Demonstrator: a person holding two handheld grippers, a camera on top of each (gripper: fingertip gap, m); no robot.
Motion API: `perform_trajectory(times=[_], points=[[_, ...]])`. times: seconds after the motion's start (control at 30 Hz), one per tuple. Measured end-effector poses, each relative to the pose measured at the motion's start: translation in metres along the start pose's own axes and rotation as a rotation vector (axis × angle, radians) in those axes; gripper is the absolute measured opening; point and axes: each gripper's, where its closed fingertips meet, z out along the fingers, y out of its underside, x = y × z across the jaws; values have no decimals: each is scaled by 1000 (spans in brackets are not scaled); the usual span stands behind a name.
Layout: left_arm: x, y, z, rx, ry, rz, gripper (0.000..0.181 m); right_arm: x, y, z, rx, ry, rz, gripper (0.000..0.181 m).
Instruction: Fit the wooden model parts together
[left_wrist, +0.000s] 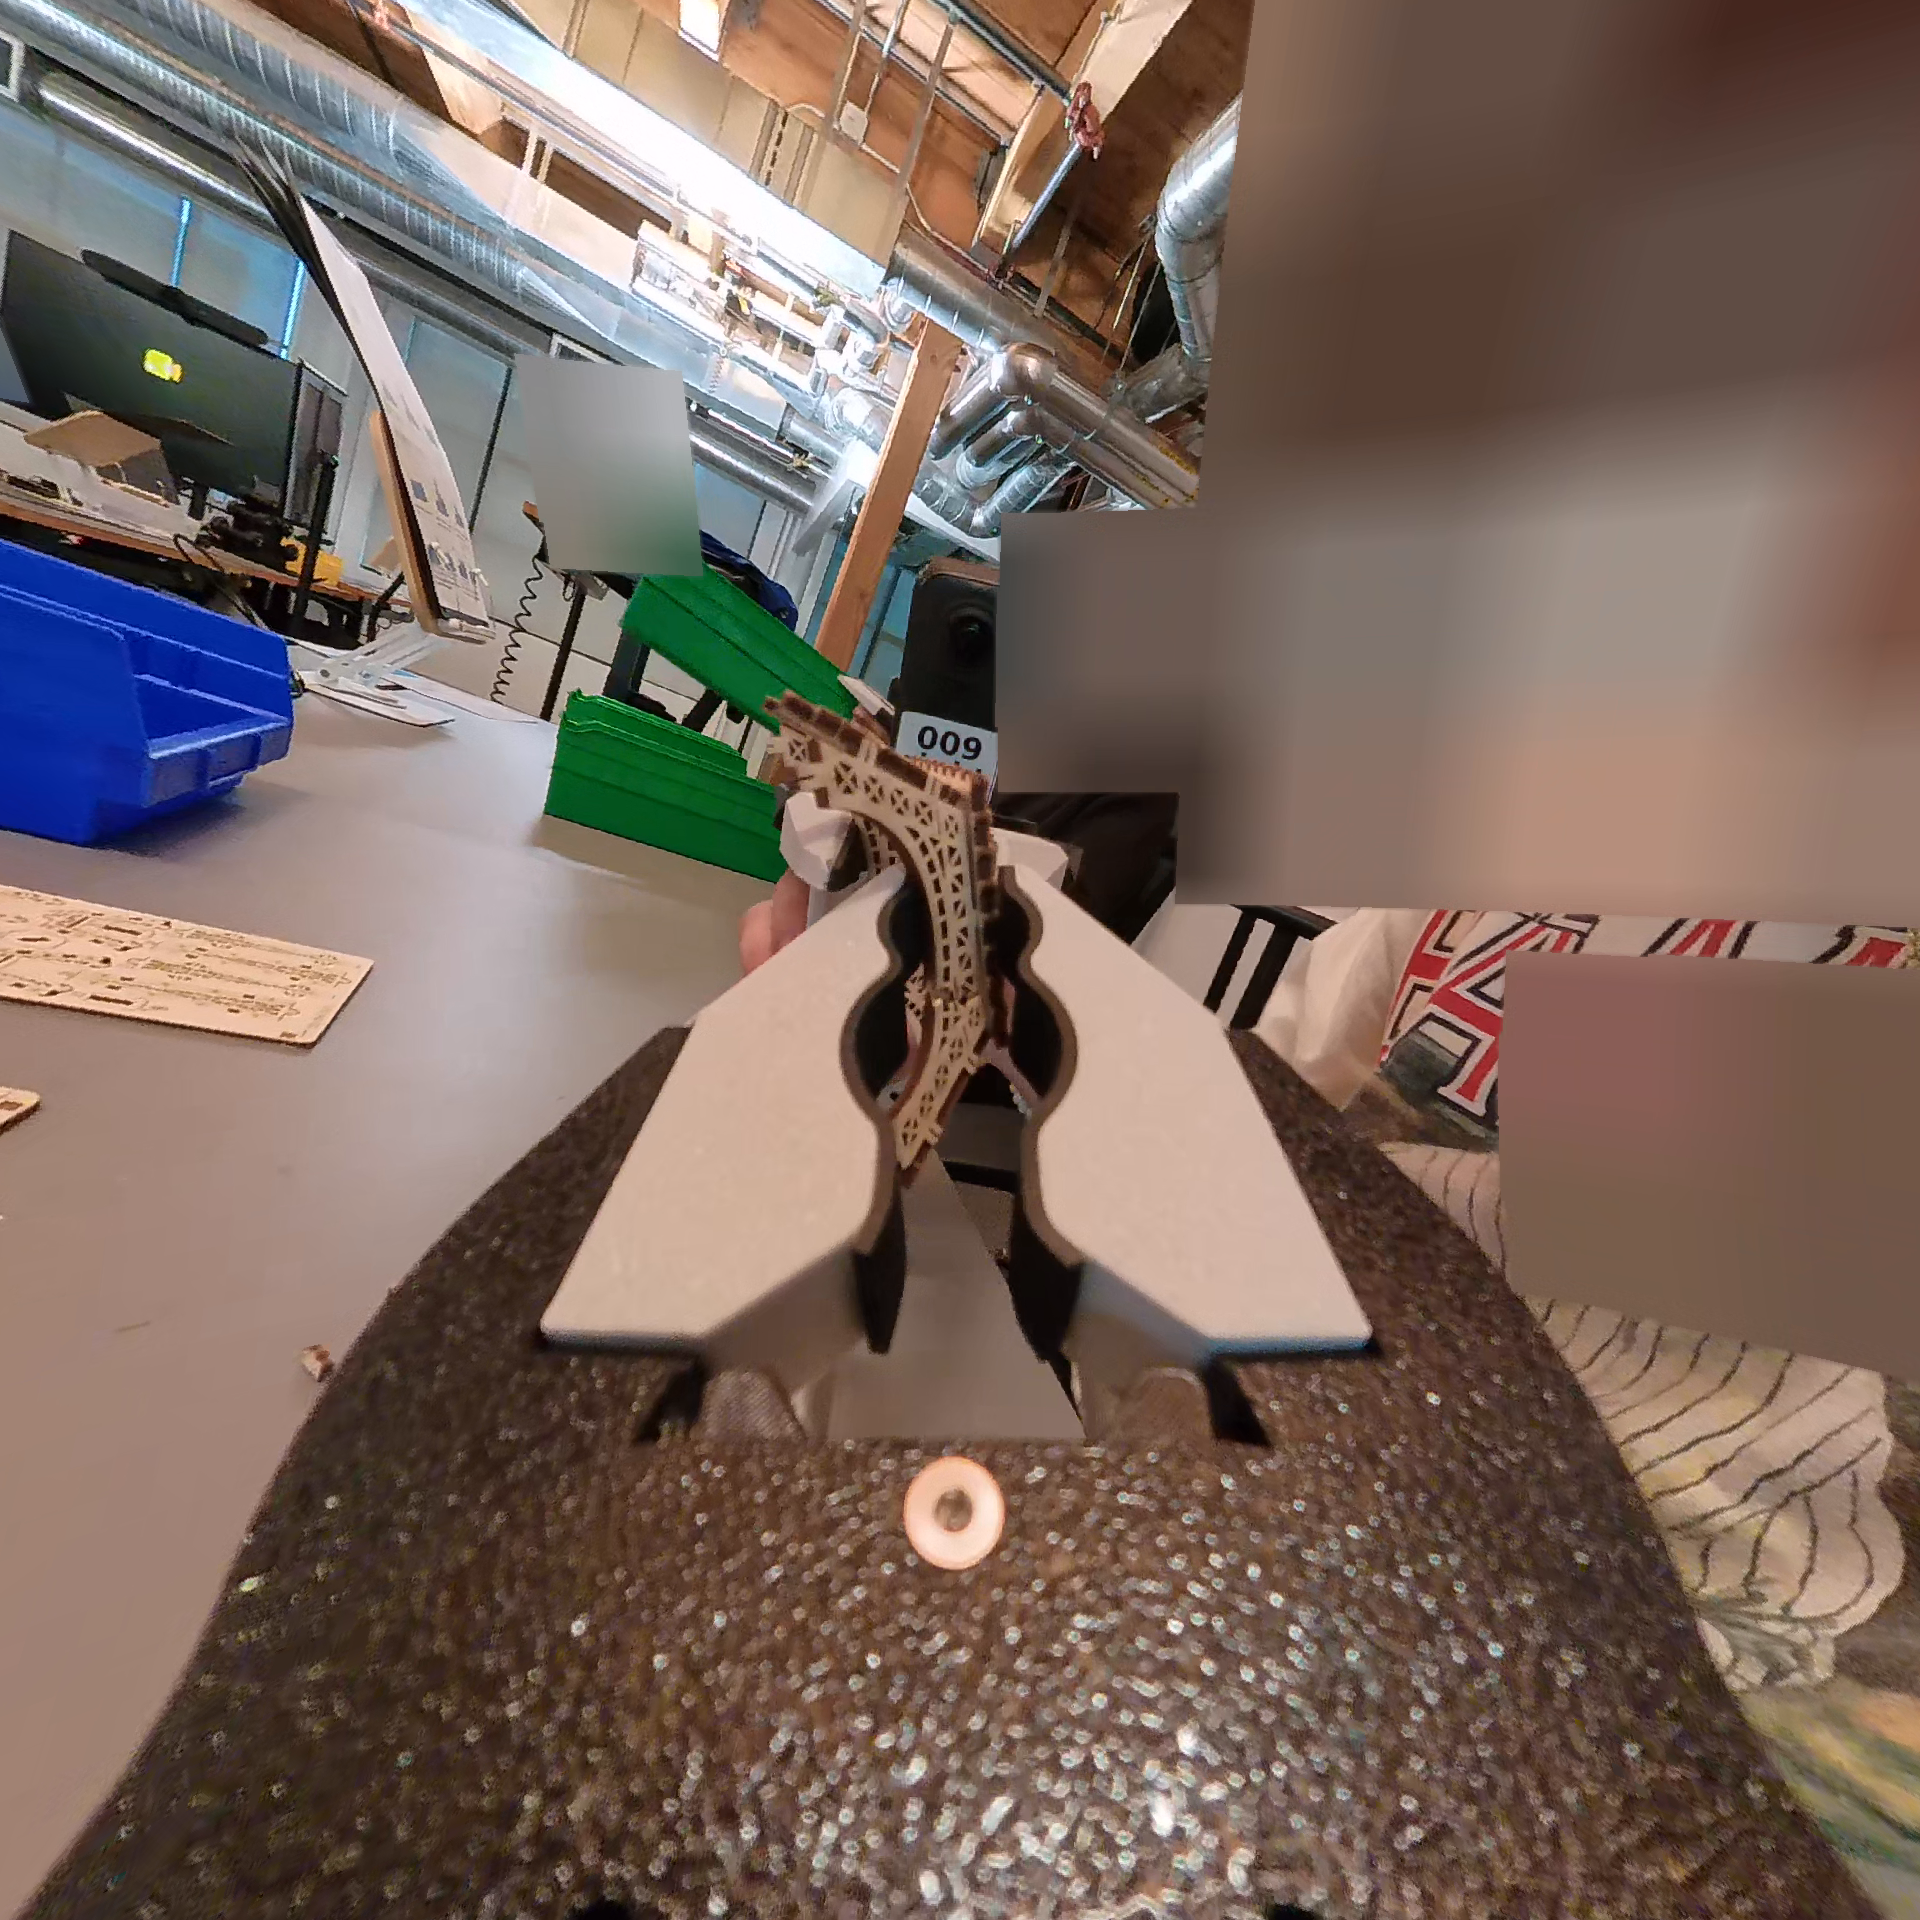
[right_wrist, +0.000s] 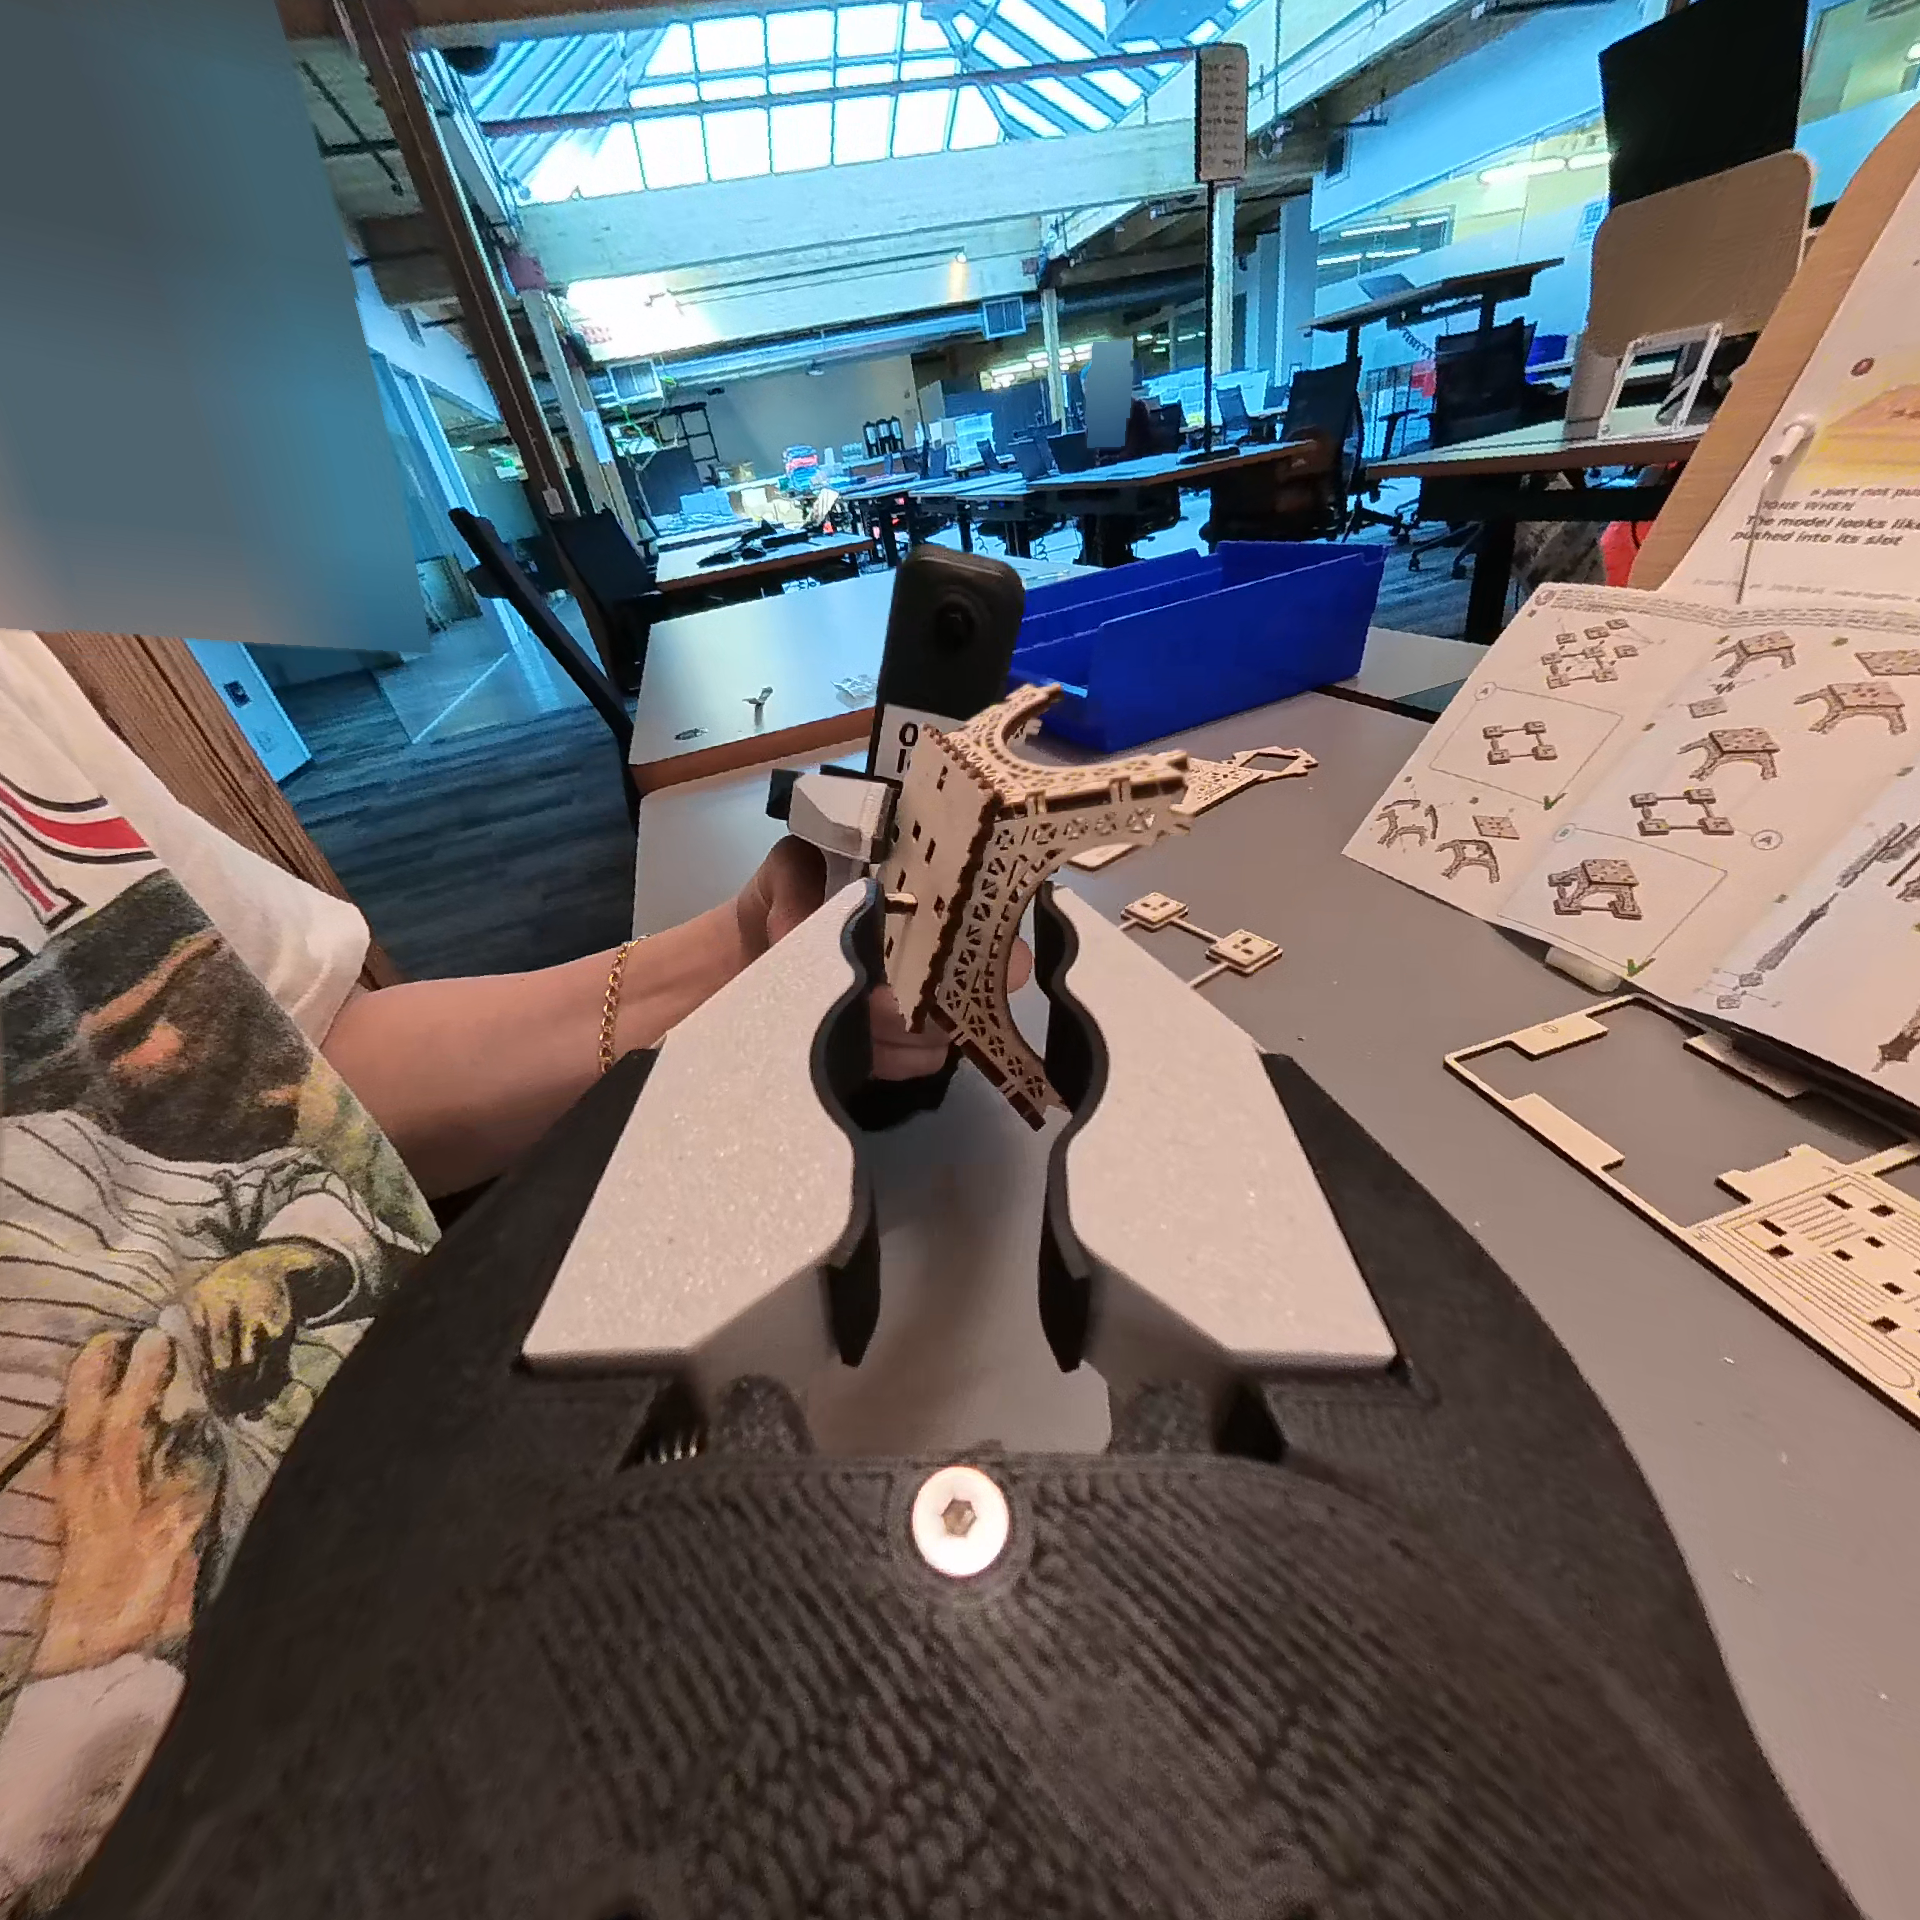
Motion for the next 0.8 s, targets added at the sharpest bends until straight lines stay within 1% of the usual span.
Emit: perform_trajectory(times=[0.2,0.3,0.47,0.8], points=[[-2,1,0,-12,-24,26,11,2,1,0,-6,21,-27,26],[-2,0,0,-13,-33,30,11,2,1,1,-4,24,-10,27],[0,-3,1,24,-7,17,11,2,-2,1,-24,64,-82,29],[1,-4,0,12,-14,46,11,1,-2,2,-28,70,-73,28]])
